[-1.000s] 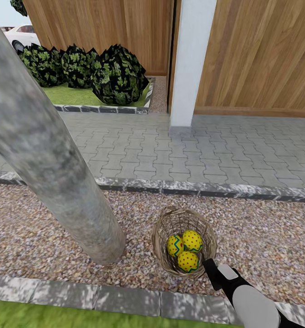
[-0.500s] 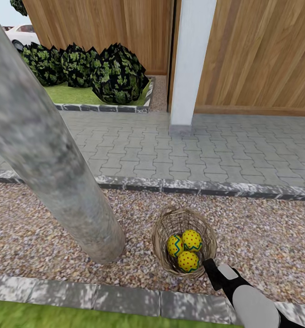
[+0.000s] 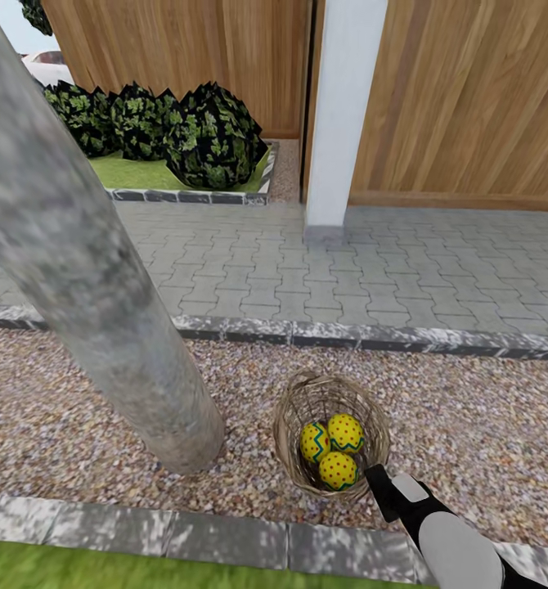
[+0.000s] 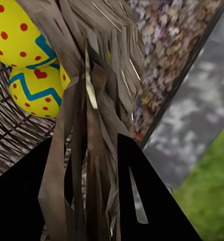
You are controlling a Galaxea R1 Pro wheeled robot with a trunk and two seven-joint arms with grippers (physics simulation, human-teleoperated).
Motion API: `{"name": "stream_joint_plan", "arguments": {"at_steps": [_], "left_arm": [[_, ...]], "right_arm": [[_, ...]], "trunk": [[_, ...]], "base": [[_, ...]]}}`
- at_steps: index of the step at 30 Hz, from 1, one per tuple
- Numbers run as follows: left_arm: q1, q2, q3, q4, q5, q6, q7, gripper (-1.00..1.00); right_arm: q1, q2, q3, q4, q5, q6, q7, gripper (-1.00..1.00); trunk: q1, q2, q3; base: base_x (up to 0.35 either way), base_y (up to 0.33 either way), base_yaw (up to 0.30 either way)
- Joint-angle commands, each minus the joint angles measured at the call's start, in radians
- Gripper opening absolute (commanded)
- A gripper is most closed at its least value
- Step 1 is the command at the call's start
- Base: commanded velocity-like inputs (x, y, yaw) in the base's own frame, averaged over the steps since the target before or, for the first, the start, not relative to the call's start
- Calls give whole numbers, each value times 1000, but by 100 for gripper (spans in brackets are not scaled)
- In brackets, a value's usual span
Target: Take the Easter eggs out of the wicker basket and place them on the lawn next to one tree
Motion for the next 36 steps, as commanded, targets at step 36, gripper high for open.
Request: {"name": "stream_joint_plan", "arguments": {"at_steps": [36], "left_arm": [[0,13,0,-5,4,9,-2,100]], "right_arm": [[0,4,-5,-8,-7,0,-3,-100]], "trunk": [[18,-7,-4]], "base": [[0,-71,0]]}}
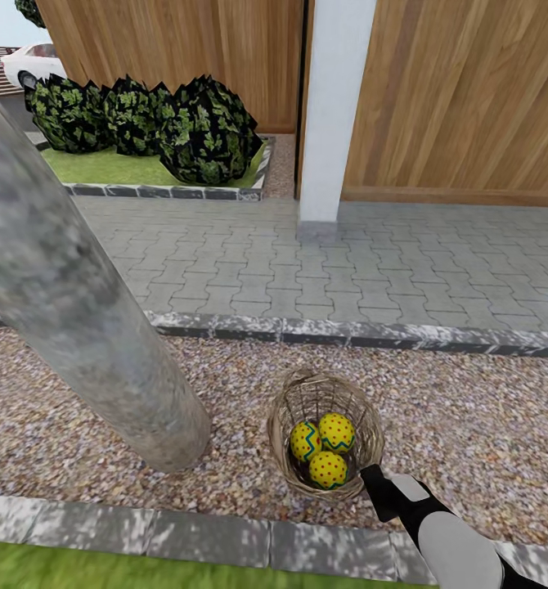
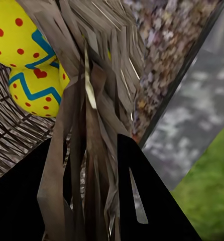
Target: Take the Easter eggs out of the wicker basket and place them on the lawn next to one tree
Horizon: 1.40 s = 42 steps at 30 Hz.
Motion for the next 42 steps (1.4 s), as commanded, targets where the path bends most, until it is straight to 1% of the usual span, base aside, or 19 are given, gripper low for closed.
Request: {"name": "stream_joint_plan", "arguments": {"at_steps": [1,3,4,9,17,18,34,42], "left_arm": [[0,0,0,-2,10,6,-3,100],[0,0,0,-2,10,6,-3,100],[2,-1,0,-3,11,5,-5,100],[17,-1,-1,-4,9,5,-2,100],[19,-1,-1,-4,9,5,-3,100],[19,-1,-1,-3,9,5,-2,100],[19,-1,2,-4,9,5,-3,100],[19,0,4,-5,9,3,-2,100]], "right_arm": [[1,0,7,-5,23,-66,-16,-100],[1,0,7,-5,22,-66,-16,-100],[0,-2,7,-4,-6,-1,-2,-100],[-2,-3,5,-5,-9,1,-2,-100],[-2,-3,7,-4,-9,1,-3,-100],[-2,-3,7,-4,-9,2,-4,100],[-2,-3,6,-4,-9,2,-2,100],[-1,-6,8,-15,-2,10,-7,100]], "trunk": [[0,0,-1],[0,0,-1],[0,0,-1],[0,0,-1],[0,0,-1],[0,0,-1],[0,0,-1],[0,0,-1]], "base": [[0,0,0],[0,0,0],[0,0,0],[0,0,0],[0,0,0],[0,0,0],[0,0,0],[0,0,0]]}}
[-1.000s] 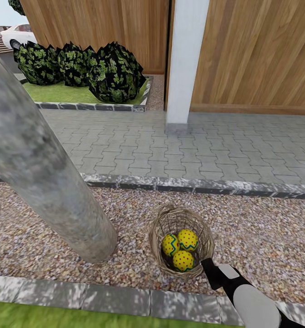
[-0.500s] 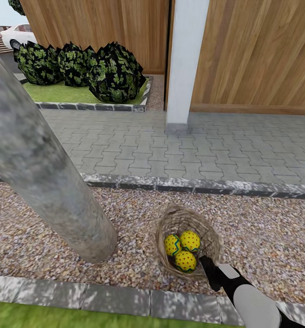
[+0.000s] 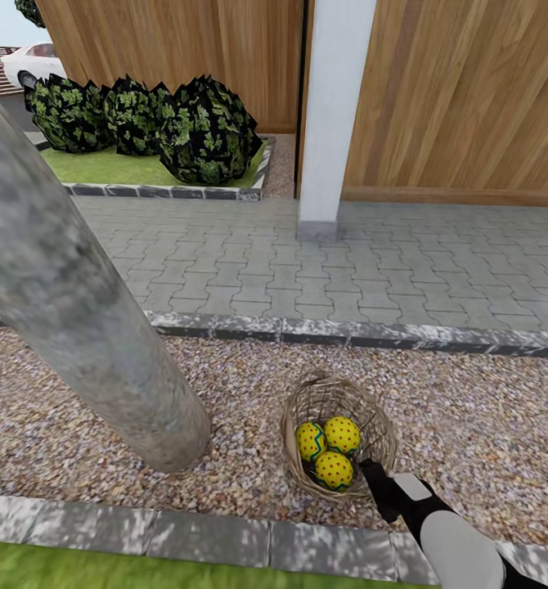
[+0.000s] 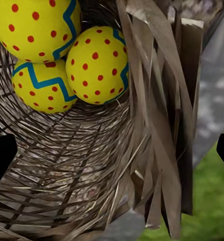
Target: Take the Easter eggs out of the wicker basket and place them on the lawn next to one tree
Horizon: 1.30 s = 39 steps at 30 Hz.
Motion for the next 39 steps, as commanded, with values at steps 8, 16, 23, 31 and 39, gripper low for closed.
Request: {"name": "stream_joint_plan", "arguments": {"at_steps": [8,16,23,31,39], "left_arm": [[0,0,0,-2,10,6,-3,100],[0,0,-1,-2,10,5,-3,100],[0,0,-1,-2,10,4,-3,100],[-23,23,-4,-25,-12,6,-25,100],[-69,68,3,-71,-3,-39,9,100]], "right_arm": [[13,3,3,-58,30,29,-6,100],[133,32,3,-527,44,317,-6,100],[269,93,3,-842,42,404,79,100],[264,87,25,-857,71,410,154,100],[224,68,48,-902,33,387,131,100]], "trunk": [[0,0,-1],[0,0,-1],[0,0,-1],[0,0,-1],[0,0,-1]], "base": [[0,0,0],[0,0,0],[0,0,0],[0,0,0],[0,0,0]]}}
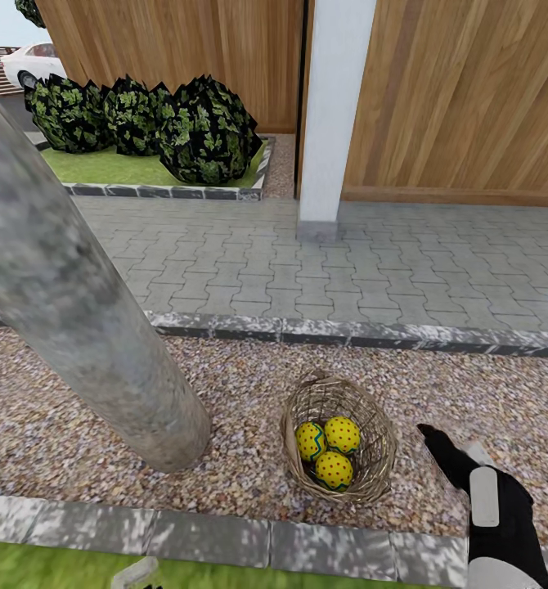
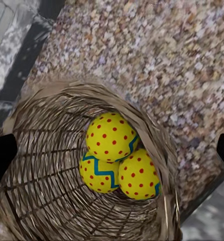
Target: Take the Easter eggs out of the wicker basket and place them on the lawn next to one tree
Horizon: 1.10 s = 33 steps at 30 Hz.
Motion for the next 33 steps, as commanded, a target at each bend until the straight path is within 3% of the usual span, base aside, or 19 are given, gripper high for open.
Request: {"name": "stream_joint_plan", "arguments": {"at_steps": [1,11,17,18,20,24,25,26,27,33], "left_arm": [[-6,6,4,-7,13,11,3,100],[-48,62,62,-64,41,67,-28,100],[-49,96,97,-98,51,101,-61,100],[-49,339,348,-768,53,868,-176,100],[-51,345,354,-771,59,875,-177,100],[-53,357,360,-772,60,880,-178,100],[-53,367,365,-772,61,881,-178,100],[-52,389,390,-771,63,882,-178,100],[-52,394,403,-771,63,882,-178,100],[-58,404,446,-771,63,883,-178,100]], "right_arm": [[-1,-5,3,-7,-13,4,-5,100],[-8,-53,59,-13,27,14,-53,100],[-25,-55,93,-1,60,27,-87,100],[-32,-55,737,1,110,70,-257,100],[-54,-55,770,7,117,148,-261,100],[-105,-53,799,35,120,251,-258,100],[-122,-53,812,55,120,264,-257,100],[-172,-52,855,131,120,277,-253,100],[-195,-52,871,169,120,280,-249,100],[-290,-53,902,308,123,279,-170,100]], "trunk": [[0,0,-1],[0,0,-1],[0,0,-1],[0,0,-1],[0,0,-1],[0,0,-1],[0,0,-1],[0,0,-1],[0,0,-1],[0,0,-1]], "base": [[0,0,0],[0,0,0],[0,0,0],[0,0,0],[0,0,0],[0,0,0],[0,0,0],[0,0,0],[0,0,0],[0,0,0]]}}
